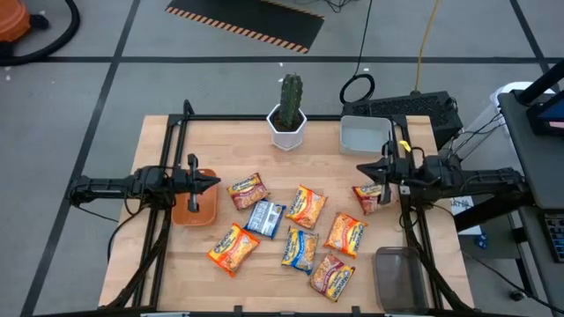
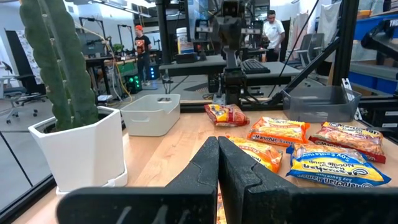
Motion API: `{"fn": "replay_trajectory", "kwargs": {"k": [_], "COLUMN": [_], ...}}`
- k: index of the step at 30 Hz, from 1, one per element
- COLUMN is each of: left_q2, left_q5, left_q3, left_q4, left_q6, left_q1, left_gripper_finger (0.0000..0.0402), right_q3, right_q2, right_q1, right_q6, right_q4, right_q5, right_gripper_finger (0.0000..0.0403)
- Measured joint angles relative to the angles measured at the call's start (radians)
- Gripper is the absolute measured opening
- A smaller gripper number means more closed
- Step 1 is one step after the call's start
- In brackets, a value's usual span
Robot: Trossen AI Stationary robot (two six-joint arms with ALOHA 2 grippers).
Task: Sort Maruchan noodles
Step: Put the top right red noodle pack into the orange bin
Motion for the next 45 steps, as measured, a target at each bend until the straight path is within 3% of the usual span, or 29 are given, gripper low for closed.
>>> {"fn": "replay_trajectory", "kwargs": {"k": [10,22,29,37,41,45], "left_q2": [0.000,0.000,0.000,0.000,0.000,0.000], "left_q5": [0.000,0.000,0.000,0.000,-0.027,-0.076], "left_q3": [0.000,0.000,0.000,0.000,0.000,0.000], "left_q4": [0.000,0.001,0.002,0.001,0.002,0.010], "left_q6": [0.000,0.000,0.000,0.000,0.029,-0.078], "left_q1": [0.000,0.000,0.000,0.000,0.000,0.001], "left_gripper_finger": [0.0001,0.0001,0.0001,0.0001,0.0001,0.0001], "right_q3": [0.360,0.682,0.724,0.724,0.724,0.732], "right_q2": [0.235,0.387,0.377,0.398,0.418,0.431], "right_q1": [0.000,-0.025,-0.106,-0.175,-0.181,-0.191], "right_q6": [0.000,0.182,0.318,0.403,0.468,0.427], "right_q4": [-0.186,-0.616,-0.656,-0.640,-0.636,-0.644], "right_q5": [0.001,0.051,0.048,-0.153,-0.168,-0.211], "right_gripper_finger": [0.0000,0.0000,0.0000,0.0000,0.0000,0.0000]}}
